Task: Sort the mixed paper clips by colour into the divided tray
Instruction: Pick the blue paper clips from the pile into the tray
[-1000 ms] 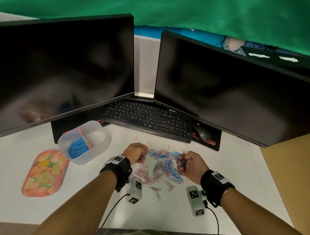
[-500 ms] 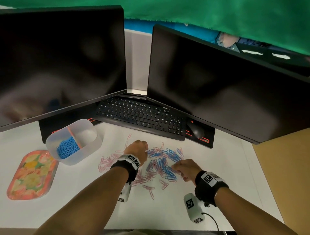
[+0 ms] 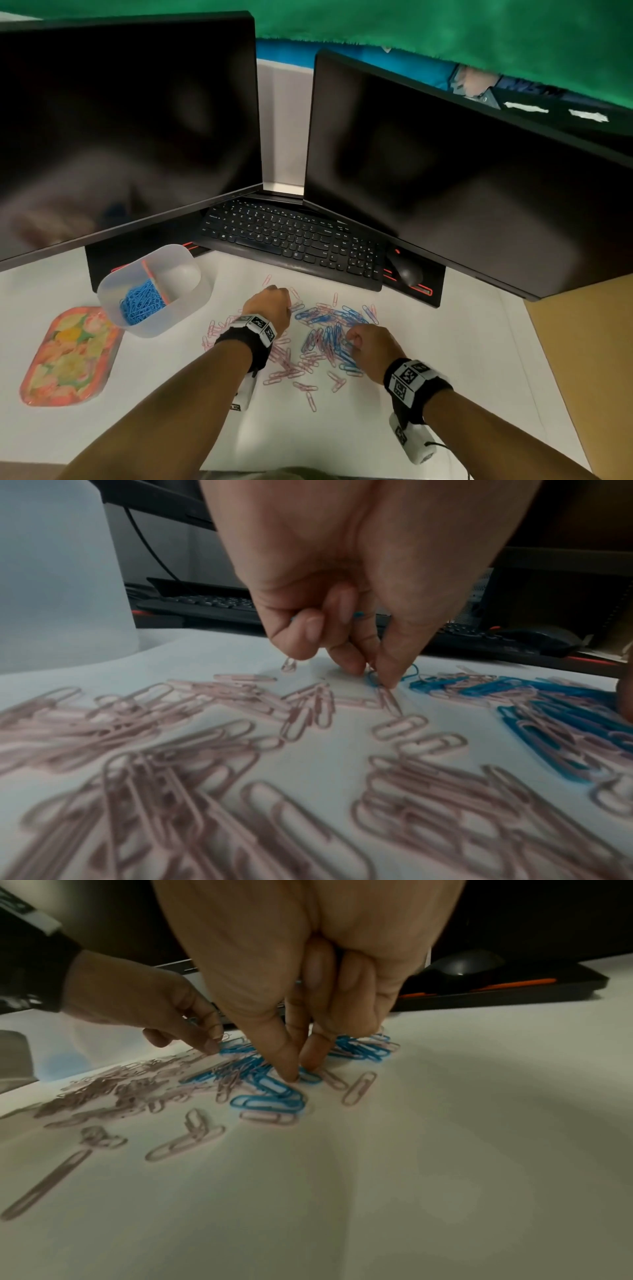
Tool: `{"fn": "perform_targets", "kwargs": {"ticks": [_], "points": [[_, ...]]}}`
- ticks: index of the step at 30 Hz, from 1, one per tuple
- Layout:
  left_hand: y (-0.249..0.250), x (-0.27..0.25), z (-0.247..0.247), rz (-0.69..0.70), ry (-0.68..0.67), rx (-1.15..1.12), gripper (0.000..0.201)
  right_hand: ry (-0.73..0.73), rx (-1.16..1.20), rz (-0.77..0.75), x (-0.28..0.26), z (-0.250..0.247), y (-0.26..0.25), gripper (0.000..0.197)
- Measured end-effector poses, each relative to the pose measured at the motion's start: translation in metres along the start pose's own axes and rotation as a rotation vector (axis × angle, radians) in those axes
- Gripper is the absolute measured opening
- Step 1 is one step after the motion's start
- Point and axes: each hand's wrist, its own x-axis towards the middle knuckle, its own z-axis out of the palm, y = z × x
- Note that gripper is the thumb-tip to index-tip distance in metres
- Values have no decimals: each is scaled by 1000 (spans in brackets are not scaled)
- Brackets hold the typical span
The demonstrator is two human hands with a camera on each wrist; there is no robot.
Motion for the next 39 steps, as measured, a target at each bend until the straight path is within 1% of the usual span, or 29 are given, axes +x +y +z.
{"fn": "perform_targets", "kwargs": {"ticks": [3, 5, 7, 11, 13, 15, 17, 19, 22, 25, 29, 31, 34, 37, 39], "points": [[-2, 0, -1, -27, 0, -72, 19, -45, 15, 27, 4, -1, -1, 20], [-4, 0, -2, -58, 5, -170, 12, -72, 32, 48, 6, -2, 1, 24], [-8, -2, -3, -85, 8, -273, 6, -99, 50, 74, 8, -3, 3, 23], [-14, -6, -7, -92, 4, -445, 13, -124, 98, 105, 11, -6, 5, 21], [-16, -9, -8, -96, -13, -543, 20, -148, 129, 106, 11, -9, 4, 21], [-19, -12, -10, -105, -29, -608, 25, -178, 163, 101, 11, -13, 2, 18], [-21, -14, -10, -108, -47, -654, 27, -196, 218, 111, 9, -18, -1, 10], [-23, -17, -11, -116, -61, -701, 26, -210, 283, 130, 6, -24, -6, 15], [-24, -21, -14, -127, -63, -753, 20, -222, 374, 204, 2, -31, -15, 24], [-25, -25, -17, -103, -48, -736, 14, -208, 484, 254, 0, -33, -20, 19], [-34, -34, -22, -93, -29, -769, 13, -262, 721, 317, 1, -33, -29, 15], [-40, -40, -25, -96, -15, -834, 11, -263, 705, 349, 3, -33, -36, 12], [-50, -49, -32, -97, 8, -908, 8, -212, 578, 376, 8, -31, -45, 13], [-61, -59, -40, -115, 20, -988, 11, -136, 448, 308, 11, -31, -56, 23], [-69, -67, -48, -129, 44, -1082, 12, -123, 483, 268, 14, -31, -71, 25]]}}
